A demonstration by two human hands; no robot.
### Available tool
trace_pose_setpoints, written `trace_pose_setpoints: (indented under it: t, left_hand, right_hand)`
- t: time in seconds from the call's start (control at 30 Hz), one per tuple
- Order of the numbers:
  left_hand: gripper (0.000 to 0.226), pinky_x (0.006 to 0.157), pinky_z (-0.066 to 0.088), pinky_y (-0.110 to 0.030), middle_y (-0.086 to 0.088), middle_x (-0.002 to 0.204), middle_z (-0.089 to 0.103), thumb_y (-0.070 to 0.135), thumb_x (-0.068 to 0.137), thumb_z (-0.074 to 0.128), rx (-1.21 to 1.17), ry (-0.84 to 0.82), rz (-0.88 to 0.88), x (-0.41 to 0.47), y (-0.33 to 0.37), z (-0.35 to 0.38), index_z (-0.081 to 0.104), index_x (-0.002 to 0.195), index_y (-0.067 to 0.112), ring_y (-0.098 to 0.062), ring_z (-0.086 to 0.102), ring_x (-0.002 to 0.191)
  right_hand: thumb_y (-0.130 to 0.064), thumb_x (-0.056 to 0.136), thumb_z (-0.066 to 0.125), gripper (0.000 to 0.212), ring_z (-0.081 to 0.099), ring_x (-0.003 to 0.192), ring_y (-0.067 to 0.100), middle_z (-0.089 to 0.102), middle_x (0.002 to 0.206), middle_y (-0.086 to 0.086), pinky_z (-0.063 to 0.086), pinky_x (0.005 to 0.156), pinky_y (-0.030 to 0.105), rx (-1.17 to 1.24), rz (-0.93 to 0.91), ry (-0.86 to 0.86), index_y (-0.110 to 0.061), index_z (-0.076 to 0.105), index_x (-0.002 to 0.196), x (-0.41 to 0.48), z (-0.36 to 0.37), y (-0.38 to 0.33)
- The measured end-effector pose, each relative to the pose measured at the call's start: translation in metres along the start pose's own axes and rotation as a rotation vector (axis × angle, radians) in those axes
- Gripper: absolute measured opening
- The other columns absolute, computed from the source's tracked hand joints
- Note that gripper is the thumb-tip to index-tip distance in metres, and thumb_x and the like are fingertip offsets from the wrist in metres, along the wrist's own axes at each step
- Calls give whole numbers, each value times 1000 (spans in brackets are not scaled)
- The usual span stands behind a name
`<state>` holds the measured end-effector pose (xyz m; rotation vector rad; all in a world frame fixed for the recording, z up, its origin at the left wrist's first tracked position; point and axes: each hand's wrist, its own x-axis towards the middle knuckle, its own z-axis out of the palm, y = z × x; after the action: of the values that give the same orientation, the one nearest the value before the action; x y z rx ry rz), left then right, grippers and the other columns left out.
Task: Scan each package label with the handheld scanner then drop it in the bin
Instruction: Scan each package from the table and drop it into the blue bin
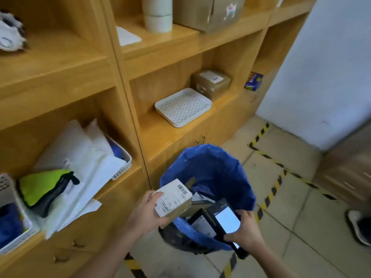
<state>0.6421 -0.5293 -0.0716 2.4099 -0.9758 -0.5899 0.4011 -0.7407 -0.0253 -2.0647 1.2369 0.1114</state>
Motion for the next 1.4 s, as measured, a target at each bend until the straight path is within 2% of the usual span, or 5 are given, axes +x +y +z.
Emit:
trace_pose_setpoints:
  t: [0.3,0.57,0.8,1.17,1.4]
  left_hand:
    - [85,100,40,-26,7,138,34,54,68,76,32,-49,90,98,58,43,41,141,26,-14,38,123]
    - [91,99,37,-29,8,135,25,39,67,78,78,-87,-98,164,63,103,31,144,30,-18,30,123]
    - [91,102,37,-31,1,133,28,37,65,78,24,-160,-263,233,36,197,34,144,25,-21,33,116]
    - [83,102,41,-42,-6,136,30,34,71,79,96,-310,-170,355,-49,365,38,141,22,-28,34,121]
    - [86,110,35,-45,-6,146,21,39,77,76,118,-392,-150,377,-85,436,28,147,25,-28,26,133]
  right_hand:
    - [-32,45,81,96,47,102,15,33,120,-3,48,80,27,86,174,19,-13,41,131,37,-31,38]
    - [-36,51,82,94,41,112,13,33,121,-4,43,87,24,169,209,-78,-17,39,133,158,-29,59]
    - [-24,54,85,90,43,99,12,34,126,3,41,80,21,262,340,-115,-8,42,131,258,51,104]
    - [-17,57,86,91,47,103,19,33,131,9,52,77,33,287,509,-131,-7,39,133,365,202,193]
    - [-20,55,87,93,41,99,14,31,130,8,43,77,25,263,492,-113,-6,39,134,403,260,227]
